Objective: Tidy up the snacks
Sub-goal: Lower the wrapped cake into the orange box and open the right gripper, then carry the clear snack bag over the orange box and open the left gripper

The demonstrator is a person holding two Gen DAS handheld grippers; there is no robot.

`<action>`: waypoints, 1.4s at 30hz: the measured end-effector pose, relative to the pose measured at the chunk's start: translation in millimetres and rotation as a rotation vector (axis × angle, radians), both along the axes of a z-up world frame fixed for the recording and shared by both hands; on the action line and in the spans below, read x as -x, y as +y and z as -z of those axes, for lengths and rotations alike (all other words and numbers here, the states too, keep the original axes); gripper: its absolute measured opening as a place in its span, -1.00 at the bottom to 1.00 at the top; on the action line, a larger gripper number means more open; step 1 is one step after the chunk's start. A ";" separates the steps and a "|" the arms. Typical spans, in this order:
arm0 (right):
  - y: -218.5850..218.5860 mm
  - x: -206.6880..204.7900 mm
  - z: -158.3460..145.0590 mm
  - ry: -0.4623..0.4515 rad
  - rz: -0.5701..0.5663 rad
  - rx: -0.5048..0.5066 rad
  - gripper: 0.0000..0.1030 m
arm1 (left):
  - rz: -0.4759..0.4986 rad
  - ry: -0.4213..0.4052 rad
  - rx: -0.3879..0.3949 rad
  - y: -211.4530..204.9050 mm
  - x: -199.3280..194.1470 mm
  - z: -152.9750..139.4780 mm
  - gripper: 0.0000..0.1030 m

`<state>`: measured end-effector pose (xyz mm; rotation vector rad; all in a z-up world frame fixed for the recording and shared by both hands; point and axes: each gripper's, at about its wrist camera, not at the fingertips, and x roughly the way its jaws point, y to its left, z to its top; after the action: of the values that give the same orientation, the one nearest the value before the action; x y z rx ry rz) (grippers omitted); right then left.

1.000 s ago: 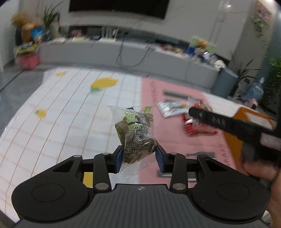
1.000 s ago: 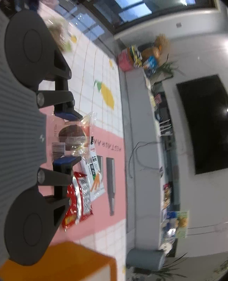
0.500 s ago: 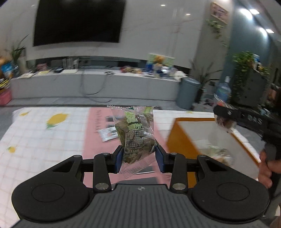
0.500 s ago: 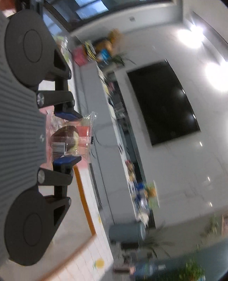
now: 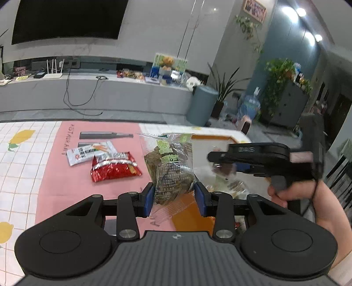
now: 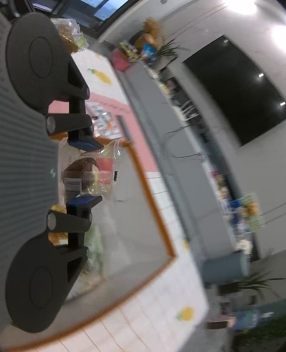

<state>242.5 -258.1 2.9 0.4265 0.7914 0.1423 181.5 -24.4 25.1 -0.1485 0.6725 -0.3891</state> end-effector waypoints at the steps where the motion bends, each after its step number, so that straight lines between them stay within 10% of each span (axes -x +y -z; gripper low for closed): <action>1: 4.4 -5.8 6.6 0.033 -0.011 0.017 -0.21 | -0.001 0.008 -0.003 -0.9 0.5 3.8 -0.15; 11: 35.7 -12.6 20.7 0.081 -0.087 0.183 -0.13 | -0.044 0.023 -0.016 15.3 16.3 6.9 -0.15; 13: 35.9 -11.7 21.9 0.093 -0.090 0.157 -0.03 | -0.047 0.018 -0.010 16.5 21.3 4.1 -0.16; 15: 30.8 -9.5 19.3 0.083 -0.067 0.129 0.49 | -0.045 0.013 -0.013 15.7 24.2 0.9 -0.19; 24: -6.0 38.2 -23.9 -0.068 0.035 0.008 0.48 | 0.014 0.016 -0.015 -10.7 22.6 -10.4 -0.91; 28: -14.7 50.4 -40.8 -0.127 0.035 -0.031 0.48 | -0.018 0.009 -0.096 -20.5 18.7 -0.1 -0.90; 33: -24.0 59.1 -48.7 -0.152 0.050 -0.074 0.48 | -0.034 0.088 -0.184 -3.1 18.0 27.0 -0.76; 35: -26.9 59.7 -48.1 -0.150 0.068 -0.098 0.48 | -0.011 0.133 -0.197 3.5 22.5 37.5 -0.41; 37: -26.5 58.7 -48.7 -0.153 0.071 -0.119 0.48 | 0.032 0.175 -0.205 8.5 26.5 49.8 0.37; 42: -24.3 60.3 -50.4 -0.156 0.062 -0.130 0.48 | 0.076 0.245 -0.321 -4.4 26.9 84.1 0.48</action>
<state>182.2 -282.4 53.3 0.5559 0.6172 0.1676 154.6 -28.8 -58.9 0.1376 0.9754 -0.3337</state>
